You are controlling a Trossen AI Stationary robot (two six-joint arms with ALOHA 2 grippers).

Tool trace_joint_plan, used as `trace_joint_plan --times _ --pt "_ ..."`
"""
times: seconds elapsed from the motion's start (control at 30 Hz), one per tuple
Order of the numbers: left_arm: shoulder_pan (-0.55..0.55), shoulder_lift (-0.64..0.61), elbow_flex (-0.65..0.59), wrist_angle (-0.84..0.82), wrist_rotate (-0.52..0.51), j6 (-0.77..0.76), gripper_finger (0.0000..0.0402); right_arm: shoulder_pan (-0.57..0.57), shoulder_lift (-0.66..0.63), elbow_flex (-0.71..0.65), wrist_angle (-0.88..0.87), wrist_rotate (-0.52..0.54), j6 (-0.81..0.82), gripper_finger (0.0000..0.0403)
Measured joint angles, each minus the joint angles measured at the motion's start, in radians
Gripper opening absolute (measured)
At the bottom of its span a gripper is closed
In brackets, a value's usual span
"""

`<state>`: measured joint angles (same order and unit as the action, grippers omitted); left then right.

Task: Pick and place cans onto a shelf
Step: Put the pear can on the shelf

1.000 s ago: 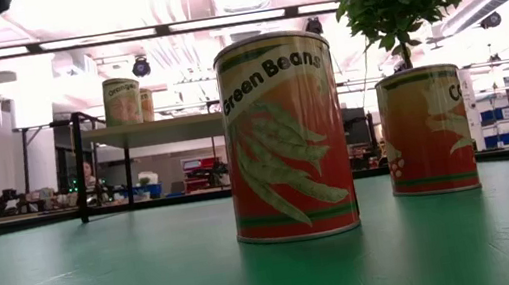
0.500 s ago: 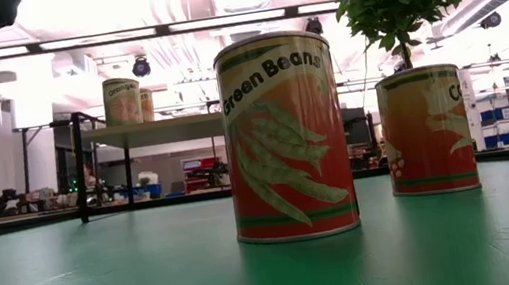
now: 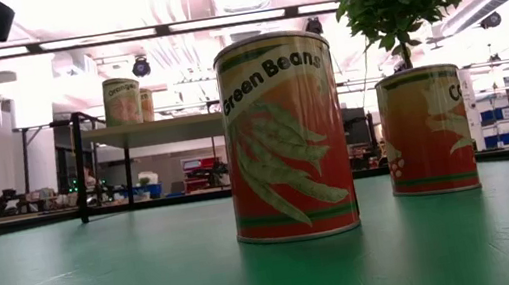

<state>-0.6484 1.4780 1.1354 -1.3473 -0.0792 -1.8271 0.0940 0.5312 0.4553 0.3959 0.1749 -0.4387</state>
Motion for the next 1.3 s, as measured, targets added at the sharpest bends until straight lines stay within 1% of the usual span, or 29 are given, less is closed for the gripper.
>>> trace_joint_plan --times 0.4,0.63,1.1,1.3 --pt "-0.003 -0.002 0.000 0.024 0.002 -0.015 0.0354 0.000 0.000 0.000 0.006 0.000 -0.030 0.0018" --pt "-0.006 -0.012 0.026 0.038 -0.013 -0.016 0.0354 0.000 0.000 0.000 0.006 0.000 -0.033 0.0018" --pt "-0.020 -0.009 -0.019 0.066 -0.027 -0.043 0.0354 0.000 0.000 0.000 0.007 0.000 -0.034 0.0018" --pt "-0.032 -0.009 -0.070 0.140 -0.027 -0.060 0.0354 0.000 0.000 0.000 0.007 0.000 -0.037 0.0018"
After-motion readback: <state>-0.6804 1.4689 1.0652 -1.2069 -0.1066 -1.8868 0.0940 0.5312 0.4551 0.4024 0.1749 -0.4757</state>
